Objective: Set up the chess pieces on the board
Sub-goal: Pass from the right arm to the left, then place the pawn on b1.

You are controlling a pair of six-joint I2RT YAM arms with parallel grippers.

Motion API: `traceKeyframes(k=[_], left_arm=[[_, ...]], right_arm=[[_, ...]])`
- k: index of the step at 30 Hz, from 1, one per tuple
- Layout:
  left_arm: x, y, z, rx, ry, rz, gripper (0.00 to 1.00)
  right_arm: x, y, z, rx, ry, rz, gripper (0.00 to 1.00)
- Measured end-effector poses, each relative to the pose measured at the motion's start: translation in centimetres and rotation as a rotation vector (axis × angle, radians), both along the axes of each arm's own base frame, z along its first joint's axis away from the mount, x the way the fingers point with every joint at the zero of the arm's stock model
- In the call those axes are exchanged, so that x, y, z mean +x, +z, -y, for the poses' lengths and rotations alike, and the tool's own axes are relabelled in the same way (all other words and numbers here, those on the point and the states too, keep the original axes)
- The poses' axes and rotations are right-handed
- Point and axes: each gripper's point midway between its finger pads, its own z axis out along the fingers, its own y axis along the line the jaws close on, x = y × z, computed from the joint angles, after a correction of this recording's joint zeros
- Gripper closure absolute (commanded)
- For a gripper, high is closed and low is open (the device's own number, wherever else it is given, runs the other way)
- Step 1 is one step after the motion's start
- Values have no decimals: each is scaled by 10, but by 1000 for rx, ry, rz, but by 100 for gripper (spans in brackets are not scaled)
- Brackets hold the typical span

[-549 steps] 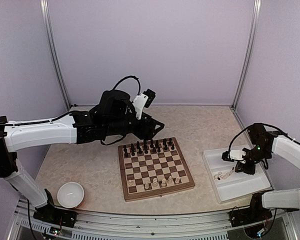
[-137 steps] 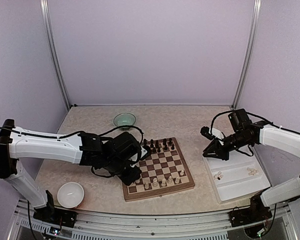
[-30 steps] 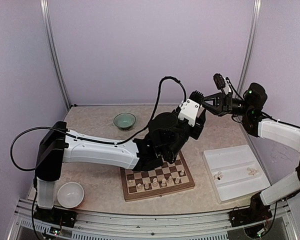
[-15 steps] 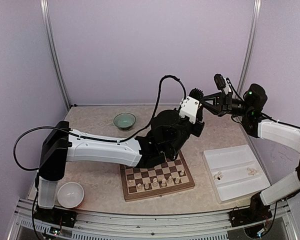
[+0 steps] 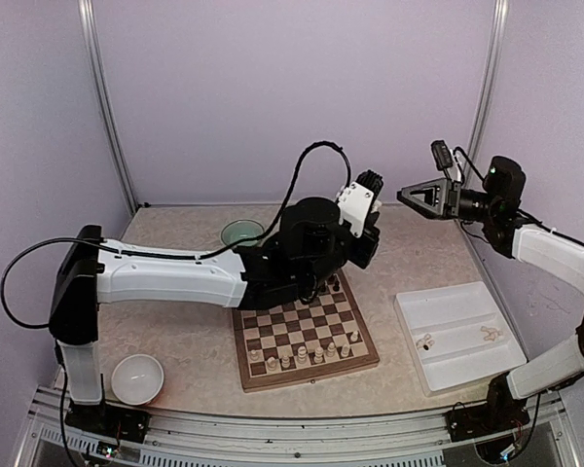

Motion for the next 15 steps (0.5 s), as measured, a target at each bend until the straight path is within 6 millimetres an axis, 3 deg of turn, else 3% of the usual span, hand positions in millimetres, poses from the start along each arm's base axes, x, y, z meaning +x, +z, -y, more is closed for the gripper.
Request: traceKeyframes(k=[5, 9, 12, 15], left_arm=[[-13, 23, -33, 51, -119, -195, 99], [-13, 37, -81, 26, -217, -437, 98], [-13, 20, -115, 51, -211, -618, 98], [-35, -19, -137, 131, -224, -831, 99]], right_arm=[[10, -19, 26, -134, -92, 185, 33], [12, -44, 33, -256, -121, 301, 33], [9, -59, 34, -316, -103, 360, 33], [5, -70, 35, -356, -83, 399, 33]])
